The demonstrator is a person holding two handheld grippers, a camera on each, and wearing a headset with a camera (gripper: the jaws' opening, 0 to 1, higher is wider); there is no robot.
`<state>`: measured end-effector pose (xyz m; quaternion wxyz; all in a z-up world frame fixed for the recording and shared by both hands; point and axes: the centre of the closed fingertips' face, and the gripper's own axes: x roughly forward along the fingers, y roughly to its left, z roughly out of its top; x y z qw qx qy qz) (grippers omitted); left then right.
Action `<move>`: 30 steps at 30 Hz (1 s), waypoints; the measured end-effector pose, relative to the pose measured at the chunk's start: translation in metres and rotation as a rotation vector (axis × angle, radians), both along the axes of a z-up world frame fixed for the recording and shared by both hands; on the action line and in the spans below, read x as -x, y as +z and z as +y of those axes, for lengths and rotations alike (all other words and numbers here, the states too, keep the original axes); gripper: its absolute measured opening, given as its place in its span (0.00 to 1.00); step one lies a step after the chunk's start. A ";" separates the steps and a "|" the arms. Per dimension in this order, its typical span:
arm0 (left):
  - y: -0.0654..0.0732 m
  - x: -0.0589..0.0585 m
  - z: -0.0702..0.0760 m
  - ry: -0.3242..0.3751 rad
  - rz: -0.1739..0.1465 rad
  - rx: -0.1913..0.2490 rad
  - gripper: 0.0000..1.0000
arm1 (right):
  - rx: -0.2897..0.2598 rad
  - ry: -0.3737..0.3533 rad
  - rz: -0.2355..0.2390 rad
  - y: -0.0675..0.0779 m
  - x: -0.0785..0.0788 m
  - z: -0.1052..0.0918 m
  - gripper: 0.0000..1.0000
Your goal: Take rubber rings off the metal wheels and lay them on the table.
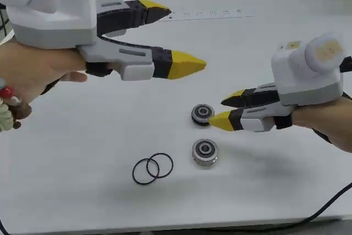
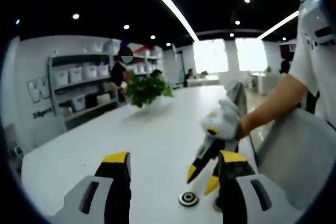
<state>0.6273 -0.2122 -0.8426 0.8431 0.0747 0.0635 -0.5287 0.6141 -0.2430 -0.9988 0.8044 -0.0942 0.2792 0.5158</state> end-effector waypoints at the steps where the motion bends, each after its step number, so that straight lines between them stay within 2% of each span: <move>1: -0.001 -0.003 0.000 0.008 0.008 0.020 0.65 | 0.000 0.000 -0.003 0.000 0.000 0.000 0.32; 4: -0.011 -0.012 -0.002 0.012 -0.010 0.004 0.56 | 0.001 -0.001 -0.004 0.000 0.000 0.001 0.33; 6: -0.025 -0.013 -0.005 -0.005 -0.003 -0.037 0.51 | 0.006 -0.003 -0.002 -0.002 0.000 0.000 0.32; 7: -0.035 -0.012 -0.007 -0.014 0.011 -0.069 0.50 | 0.011 -0.006 0.001 -0.003 0.000 -0.001 0.32; 11: -0.060 -0.011 -0.011 -0.029 0.023 -0.139 0.47 | 0.014 -0.019 0.010 -0.006 -0.001 -0.004 0.32; 13: -0.070 -0.011 -0.014 -0.030 0.039 -0.142 0.42 | 0.011 -0.025 0.015 -0.006 -0.001 -0.004 0.31; 15: -0.078 -0.008 -0.016 -0.029 0.066 -0.126 0.43 | 0.010 -0.024 0.020 -0.007 0.000 -0.004 0.31; 19: -0.095 -0.007 -0.018 -0.023 0.080 -0.148 0.41 | 0.014 -0.018 0.020 -0.007 0.001 -0.002 0.30; 26: -0.113 -0.007 -0.025 -0.039 0.095 -0.167 0.32 | 0.006 -0.015 0.020 -0.006 0.001 0.000 0.30; 30: -0.128 -0.007 -0.030 -0.052 0.107 -0.204 0.28 | 0.001 -0.020 0.020 -0.005 0.000 0.000 0.29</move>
